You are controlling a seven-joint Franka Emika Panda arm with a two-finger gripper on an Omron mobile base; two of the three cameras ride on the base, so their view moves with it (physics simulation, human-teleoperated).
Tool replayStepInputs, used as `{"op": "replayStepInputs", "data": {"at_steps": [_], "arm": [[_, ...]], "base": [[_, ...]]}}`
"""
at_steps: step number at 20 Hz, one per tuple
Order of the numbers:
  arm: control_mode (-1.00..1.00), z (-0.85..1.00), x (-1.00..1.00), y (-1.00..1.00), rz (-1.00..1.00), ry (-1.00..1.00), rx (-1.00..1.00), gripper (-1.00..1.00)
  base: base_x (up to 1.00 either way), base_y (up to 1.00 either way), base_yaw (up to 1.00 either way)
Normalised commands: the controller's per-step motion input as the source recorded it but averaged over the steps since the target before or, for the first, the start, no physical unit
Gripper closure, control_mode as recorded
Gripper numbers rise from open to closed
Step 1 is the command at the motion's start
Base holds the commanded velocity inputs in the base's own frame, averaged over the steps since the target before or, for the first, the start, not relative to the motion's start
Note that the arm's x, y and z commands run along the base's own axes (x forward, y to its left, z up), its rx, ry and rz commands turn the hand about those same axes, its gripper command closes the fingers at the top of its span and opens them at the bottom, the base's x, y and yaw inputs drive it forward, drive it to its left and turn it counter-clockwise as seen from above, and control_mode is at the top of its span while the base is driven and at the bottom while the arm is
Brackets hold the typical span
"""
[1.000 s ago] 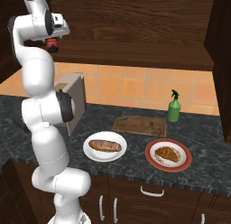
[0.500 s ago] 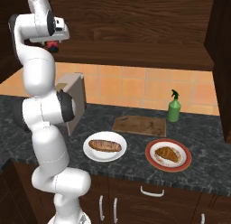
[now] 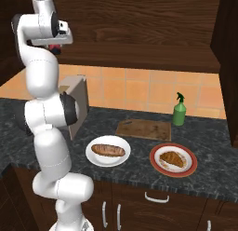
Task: From the different types of pastries on the counter, select a croissant and place it on the cutting board. Then retrieve a jar of jam from the cabinet and place it alongside the croissant on the cutting board.
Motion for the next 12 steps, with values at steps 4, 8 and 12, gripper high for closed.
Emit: {"op": "replayStepInputs", "data": {"at_steps": [4,8,12], "arm": [[-1.0,1.0,-0.91,0.03,0.11,0.03,0.01,1.0],[-1.0,0.25,-0.68,0.16,0.1,0.22,-0.02,1.0],[-1.0,-0.79,-0.92,0.0,0.0,0.21,-0.02,1.0]], "base": [[0.0,0.0,0.0],[0.0,0.0,0.0],[0.0,0.0,0.0]]}}
